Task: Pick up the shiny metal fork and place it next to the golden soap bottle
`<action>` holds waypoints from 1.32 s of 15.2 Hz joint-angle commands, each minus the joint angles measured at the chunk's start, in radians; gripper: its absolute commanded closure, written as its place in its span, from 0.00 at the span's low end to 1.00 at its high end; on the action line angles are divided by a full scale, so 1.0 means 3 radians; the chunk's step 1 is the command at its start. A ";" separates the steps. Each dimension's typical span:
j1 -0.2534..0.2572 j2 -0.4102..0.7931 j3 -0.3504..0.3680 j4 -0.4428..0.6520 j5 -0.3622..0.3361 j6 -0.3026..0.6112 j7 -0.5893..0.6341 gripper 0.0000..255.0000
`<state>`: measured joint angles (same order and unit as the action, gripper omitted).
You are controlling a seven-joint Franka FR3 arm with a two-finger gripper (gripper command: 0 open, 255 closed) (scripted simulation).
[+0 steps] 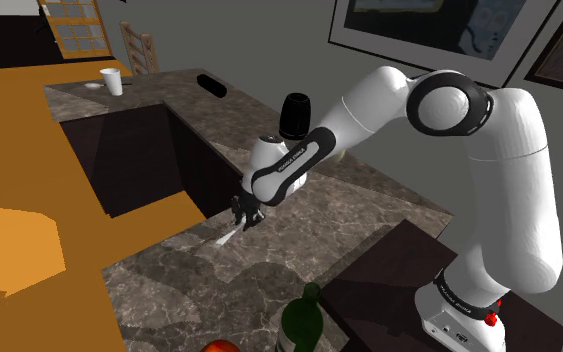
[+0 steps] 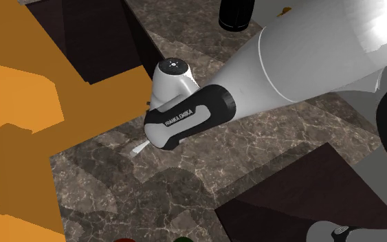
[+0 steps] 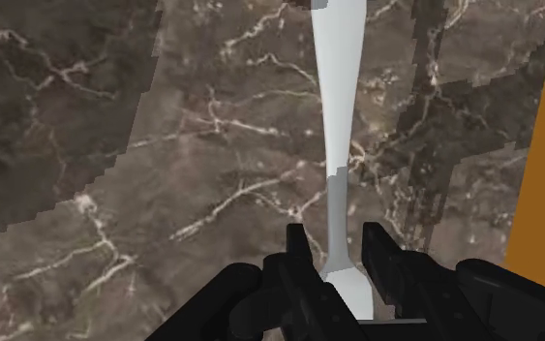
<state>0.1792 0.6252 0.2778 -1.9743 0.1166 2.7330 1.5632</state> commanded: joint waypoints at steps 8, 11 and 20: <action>-0.0045 -0.0341 0.0048 -0.0059 0.0041 -0.0276 0.0033 1.00; -0.0059 -0.0447 0.0063 -0.0064 0.0055 -0.0374 0.0043 1.00; -0.0098 -0.0742 0.0100 -0.0041 0.0096 -0.0685 0.0072 1.00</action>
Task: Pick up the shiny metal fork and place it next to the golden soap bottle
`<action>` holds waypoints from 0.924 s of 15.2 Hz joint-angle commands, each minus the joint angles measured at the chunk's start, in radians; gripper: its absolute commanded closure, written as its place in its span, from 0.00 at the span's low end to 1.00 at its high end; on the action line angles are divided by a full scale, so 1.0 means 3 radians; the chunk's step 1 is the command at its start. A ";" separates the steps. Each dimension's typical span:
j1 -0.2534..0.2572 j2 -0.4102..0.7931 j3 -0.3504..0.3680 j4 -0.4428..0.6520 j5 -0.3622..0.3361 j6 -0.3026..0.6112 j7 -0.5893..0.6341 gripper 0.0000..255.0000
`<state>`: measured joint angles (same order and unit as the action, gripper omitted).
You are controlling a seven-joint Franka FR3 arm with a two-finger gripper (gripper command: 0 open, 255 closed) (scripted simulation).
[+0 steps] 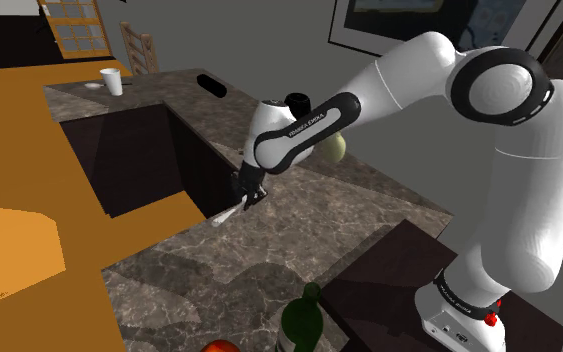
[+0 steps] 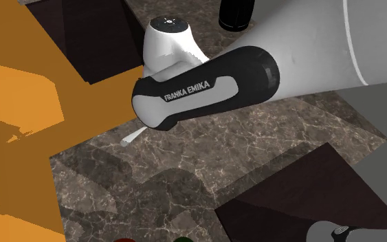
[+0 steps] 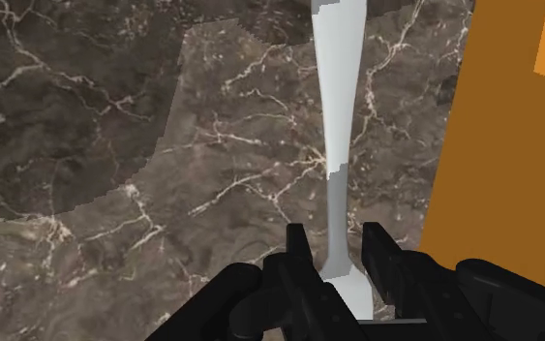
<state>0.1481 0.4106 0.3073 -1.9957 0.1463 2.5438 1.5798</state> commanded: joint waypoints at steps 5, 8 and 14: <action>-0.0014 -0.0175 0.0017 0.0068 0.0019 -0.0236 0.0034 1.00; -0.0023 -0.0258 0.0025 0.0099 0.0030 -0.0347 0.0045 1.00; -0.0041 -0.0409 0.0036 0.0181 0.0050 -0.0576 0.0068 1.00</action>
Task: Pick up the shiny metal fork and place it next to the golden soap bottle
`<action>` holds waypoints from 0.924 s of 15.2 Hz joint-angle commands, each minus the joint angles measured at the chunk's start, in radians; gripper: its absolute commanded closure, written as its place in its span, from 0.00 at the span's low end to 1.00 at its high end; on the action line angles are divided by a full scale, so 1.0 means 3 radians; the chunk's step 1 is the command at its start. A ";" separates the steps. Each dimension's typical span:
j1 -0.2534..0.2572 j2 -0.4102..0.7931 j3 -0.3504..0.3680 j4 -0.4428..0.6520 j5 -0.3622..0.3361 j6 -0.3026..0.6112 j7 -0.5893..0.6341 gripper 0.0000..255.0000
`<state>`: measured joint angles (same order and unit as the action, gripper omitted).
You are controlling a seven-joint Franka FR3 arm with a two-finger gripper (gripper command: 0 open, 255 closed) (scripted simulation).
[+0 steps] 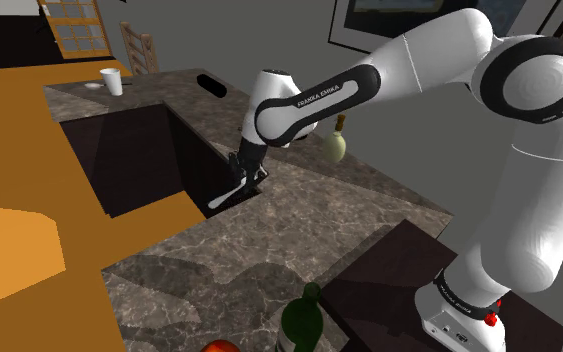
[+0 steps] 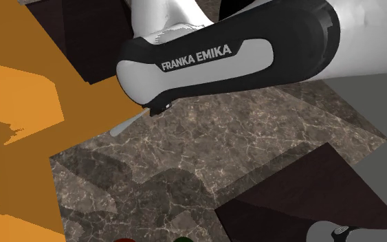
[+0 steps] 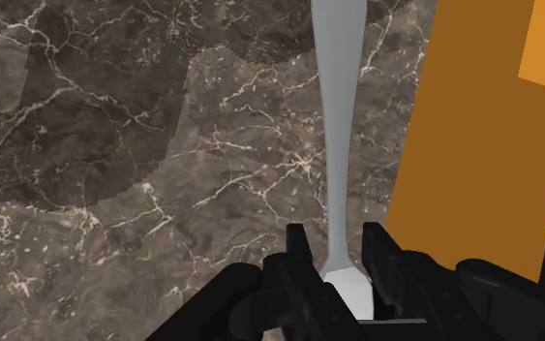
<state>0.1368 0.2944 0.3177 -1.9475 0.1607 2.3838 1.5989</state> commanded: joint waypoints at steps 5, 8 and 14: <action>-0.0015 -0.0133 0.0007 0.0109 0.0015 -0.0237 0.0026 1.00; -0.0021 -0.0192 0.0010 0.0171 0.0020 -0.0356 0.0040 1.00; -0.0032 -0.0294 0.0012 0.0315 0.0028 -0.0597 0.0070 1.00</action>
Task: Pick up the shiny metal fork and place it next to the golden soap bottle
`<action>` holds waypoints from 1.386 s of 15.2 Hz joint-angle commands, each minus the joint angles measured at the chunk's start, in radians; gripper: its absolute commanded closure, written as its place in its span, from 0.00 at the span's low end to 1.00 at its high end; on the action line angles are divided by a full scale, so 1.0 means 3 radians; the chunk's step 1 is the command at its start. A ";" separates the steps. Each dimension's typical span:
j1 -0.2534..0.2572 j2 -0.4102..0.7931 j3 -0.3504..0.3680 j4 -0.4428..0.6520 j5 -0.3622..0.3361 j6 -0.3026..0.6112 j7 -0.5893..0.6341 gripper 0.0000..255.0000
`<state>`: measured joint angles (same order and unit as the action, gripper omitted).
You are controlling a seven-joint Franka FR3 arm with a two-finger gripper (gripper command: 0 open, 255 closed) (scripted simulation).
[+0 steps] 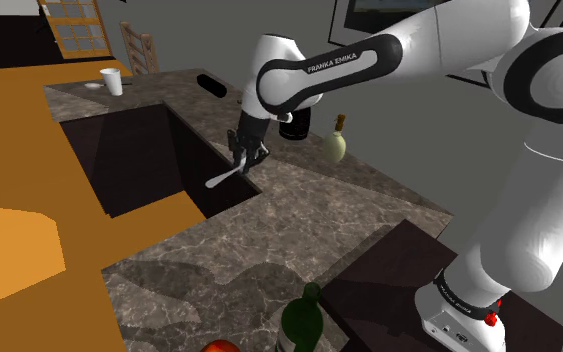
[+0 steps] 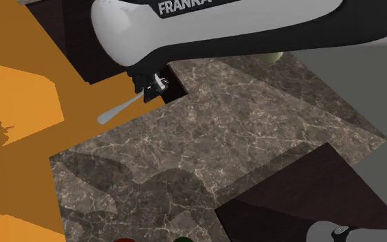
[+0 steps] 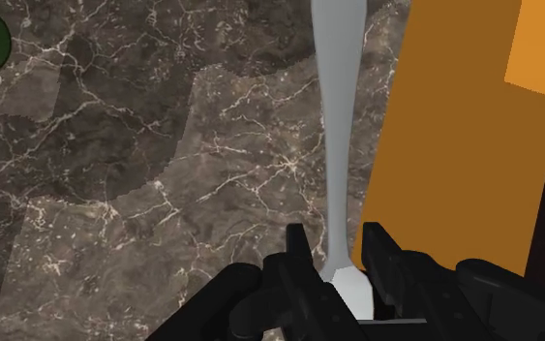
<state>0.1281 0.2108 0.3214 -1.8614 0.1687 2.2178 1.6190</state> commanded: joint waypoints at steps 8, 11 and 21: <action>-0.0161 -0.0274 -0.0069 -0.0071 0.0124 -0.0239 -0.0236 1.00; -0.0299 -0.0442 -0.0157 -0.0263 0.0225 -0.0261 -0.0502 1.00; -0.0708 -0.0803 -0.0536 -0.0645 0.0400 -0.0431 -0.1352 1.00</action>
<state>-0.0740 -0.0199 0.1712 -2.0404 0.2849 2.0899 1.2384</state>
